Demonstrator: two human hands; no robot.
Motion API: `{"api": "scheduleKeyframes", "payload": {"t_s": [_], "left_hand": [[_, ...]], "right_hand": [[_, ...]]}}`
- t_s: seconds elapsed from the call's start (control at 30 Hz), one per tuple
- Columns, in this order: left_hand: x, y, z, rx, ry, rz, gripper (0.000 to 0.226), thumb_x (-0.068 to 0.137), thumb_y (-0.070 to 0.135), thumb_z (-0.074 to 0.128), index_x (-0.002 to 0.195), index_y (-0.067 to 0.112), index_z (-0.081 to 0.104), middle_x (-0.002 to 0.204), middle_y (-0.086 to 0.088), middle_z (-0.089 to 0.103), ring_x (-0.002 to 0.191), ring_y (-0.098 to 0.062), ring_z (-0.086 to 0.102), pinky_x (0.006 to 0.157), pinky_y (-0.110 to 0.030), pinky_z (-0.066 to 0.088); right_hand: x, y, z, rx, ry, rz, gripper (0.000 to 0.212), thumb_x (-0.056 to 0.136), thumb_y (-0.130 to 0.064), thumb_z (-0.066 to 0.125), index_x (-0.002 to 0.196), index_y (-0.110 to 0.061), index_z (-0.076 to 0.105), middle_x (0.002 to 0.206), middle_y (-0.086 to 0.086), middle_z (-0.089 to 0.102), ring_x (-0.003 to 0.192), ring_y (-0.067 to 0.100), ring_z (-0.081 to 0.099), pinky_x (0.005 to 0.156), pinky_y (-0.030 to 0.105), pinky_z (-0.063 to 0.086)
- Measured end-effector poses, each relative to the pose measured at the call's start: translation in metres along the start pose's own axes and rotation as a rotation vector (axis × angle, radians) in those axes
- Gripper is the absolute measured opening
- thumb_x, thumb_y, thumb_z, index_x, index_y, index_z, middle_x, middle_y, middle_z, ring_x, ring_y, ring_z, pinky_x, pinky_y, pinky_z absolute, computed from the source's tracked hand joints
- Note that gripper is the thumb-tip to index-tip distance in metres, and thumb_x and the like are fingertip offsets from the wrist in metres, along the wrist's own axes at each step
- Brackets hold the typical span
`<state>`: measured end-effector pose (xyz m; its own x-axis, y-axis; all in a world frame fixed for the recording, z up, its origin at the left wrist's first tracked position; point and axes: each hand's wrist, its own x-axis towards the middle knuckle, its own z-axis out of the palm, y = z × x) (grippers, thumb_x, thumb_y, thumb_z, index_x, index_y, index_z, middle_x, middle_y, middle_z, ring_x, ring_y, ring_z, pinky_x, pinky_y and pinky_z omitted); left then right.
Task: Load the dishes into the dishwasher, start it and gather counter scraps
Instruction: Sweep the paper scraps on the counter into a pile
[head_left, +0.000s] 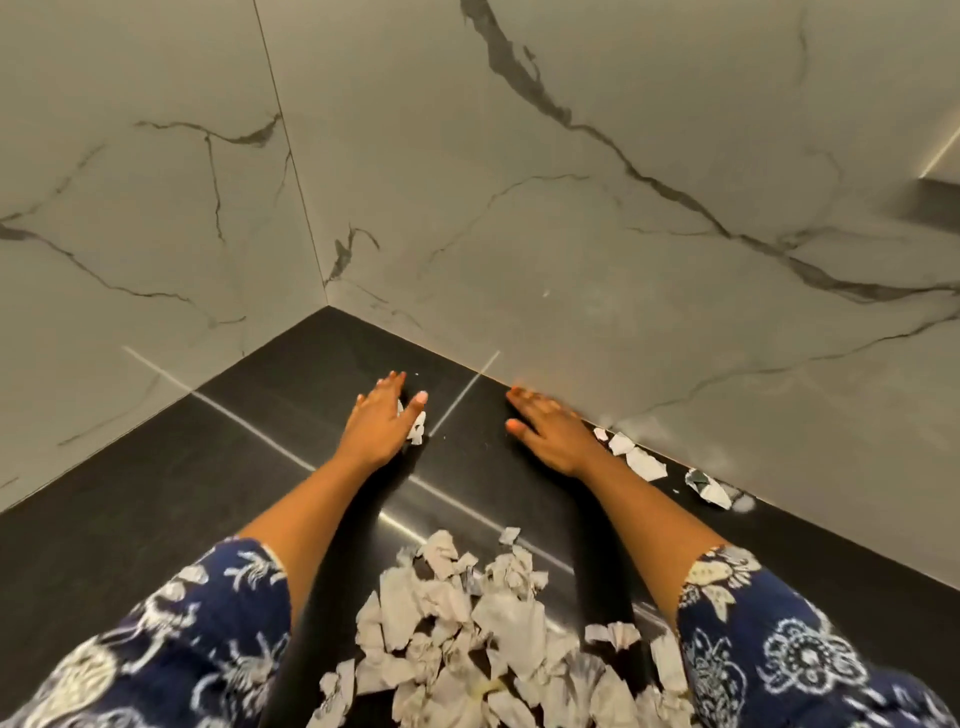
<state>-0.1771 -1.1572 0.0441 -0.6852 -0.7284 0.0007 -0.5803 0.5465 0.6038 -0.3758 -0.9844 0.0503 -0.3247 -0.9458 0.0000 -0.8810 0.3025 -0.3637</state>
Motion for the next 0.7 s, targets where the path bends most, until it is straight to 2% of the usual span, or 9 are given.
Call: {"api": "scheduleKeyframes", "payload": {"t_s": [0.07, 0.2, 0.23, 0.3, 0.33, 0.4, 0.5, 0.6, 0.7], "left_hand": [[0.030, 0.008, 0.005, 0.093, -0.038, 0.073, 0.064, 0.098, 0.053, 0.028, 0.151, 0.017, 0.022, 0.158, -0.002, 0.018, 0.146, -0.017, 0.012, 0.117, -0.042, 0.005], [0.044, 0.012, 0.009, 0.278, -0.202, 0.231, 0.061, 0.100, 0.051, 0.020, 0.152, 0.018, 0.014, 0.160, 0.004, 0.007, 0.146, -0.009, 0.004, 0.117, -0.033, 0.001], [0.037, 0.011, 0.009, 0.281, -0.245, 0.275, 0.066, 0.098, 0.055, 0.015, 0.152, 0.017, 0.013, 0.159, 0.004, 0.006, 0.146, -0.008, 0.003, 0.117, -0.030, 0.000], [0.011, 0.015, 0.008, 0.266, -0.290, 0.362, 0.091, 0.082, 0.075, -0.001, 0.151, 0.017, 0.012, 0.156, 0.008, 0.001, 0.143, -0.003, 0.000, 0.115, -0.026, -0.001], [-0.003, 0.017, 0.008, 0.251, -0.304, 0.378, 0.105, 0.072, 0.083, -0.009, 0.151, 0.017, 0.011, 0.153, 0.012, -0.001, 0.141, 0.000, -0.001, 0.115, -0.025, -0.001], [-0.034, 0.023, 0.011, 0.255, -0.332, 0.403, 0.115, 0.063, 0.086, -0.019, 0.151, 0.018, 0.010, 0.148, 0.016, -0.004, 0.137, 0.003, -0.004, 0.115, -0.024, -0.002], [-0.085, 0.033, 0.020, 0.253, -0.356, 0.421, 0.108, 0.066, 0.084, -0.018, 0.151, 0.022, 0.007, 0.151, 0.017, -0.005, 0.140, 0.003, -0.006, 0.118, -0.028, -0.002], [-0.136, 0.045, 0.029, 0.189, -0.374, 0.436, 0.104, 0.068, 0.085, -0.015, 0.150, 0.026, 0.008, 0.154, 0.018, -0.001, 0.141, 0.004, -0.006, 0.116, -0.024, -0.006], [-0.171, 0.056, 0.037, 0.034, -0.395, 0.364, 0.098, 0.070, 0.085, -0.009, 0.149, 0.031, 0.013, 0.154, 0.019, 0.004, 0.142, 0.005, -0.002, 0.118, -0.026, -0.005]], "right_hand": [[0.016, 0.001, 0.007, -0.033, 0.013, -0.058, 0.051, 0.100, -0.038, 0.036, 0.146, -0.015, 0.032, 0.154, 0.002, 0.028, 0.141, 0.017, 0.024, 0.115, 0.030, 0.013], [0.003, -0.001, 0.008, 0.162, 0.019, -0.084, 0.043, 0.101, -0.031, 0.036, 0.141, -0.015, 0.041, 0.148, -0.001, 0.038, 0.139, 0.012, 0.028, 0.114, 0.022, 0.014], [-0.008, -0.004, 0.008, 0.196, -0.001, -0.097, 0.042, 0.101, -0.030, 0.036, 0.140, -0.016, 0.043, 0.147, -0.002, 0.040, 0.138, 0.010, 0.029, 0.115, 0.022, 0.015], [-0.037, -0.010, 0.006, 0.236, -0.031, -0.125, 0.041, 0.101, -0.030, 0.035, 0.138, -0.016, 0.045, 0.145, -0.004, 0.043, 0.135, 0.005, 0.031, 0.115, 0.021, 0.018], [-0.051, -0.012, 0.007, 0.251, -0.038, -0.135, 0.041, 0.101, -0.030, 0.035, 0.137, -0.017, 0.047, 0.144, -0.004, 0.044, 0.134, 0.002, 0.031, 0.113, 0.016, 0.018], [-0.083, -0.018, 0.005, 0.283, -0.068, -0.131, 0.040, 0.101, -0.031, 0.035, 0.137, -0.018, 0.048, 0.142, -0.007, 0.046, 0.131, -0.002, 0.031, 0.107, 0.005, 0.014], [-0.127, -0.029, 0.002, 0.340, -0.109, -0.100, 0.040, 0.101, -0.032, 0.034, 0.135, -0.021, 0.051, 0.140, -0.008, 0.048, 0.127, -0.007, 0.032, 0.107, 0.005, 0.018], [-0.164, -0.037, 0.001, 0.472, -0.151, -0.044, 0.037, 0.101, -0.031, 0.034, 0.128, -0.022, 0.058, 0.135, -0.005, 0.053, 0.127, -0.003, 0.039, 0.105, 0.006, 0.023], [-0.194, -0.041, -0.002, 0.667, -0.210, 0.074, 0.048, 0.094, -0.054, 0.031, 0.119, -0.030, 0.065, 0.133, -0.008, 0.056, 0.126, 0.001, 0.044, 0.105, 0.017, 0.028]]}}
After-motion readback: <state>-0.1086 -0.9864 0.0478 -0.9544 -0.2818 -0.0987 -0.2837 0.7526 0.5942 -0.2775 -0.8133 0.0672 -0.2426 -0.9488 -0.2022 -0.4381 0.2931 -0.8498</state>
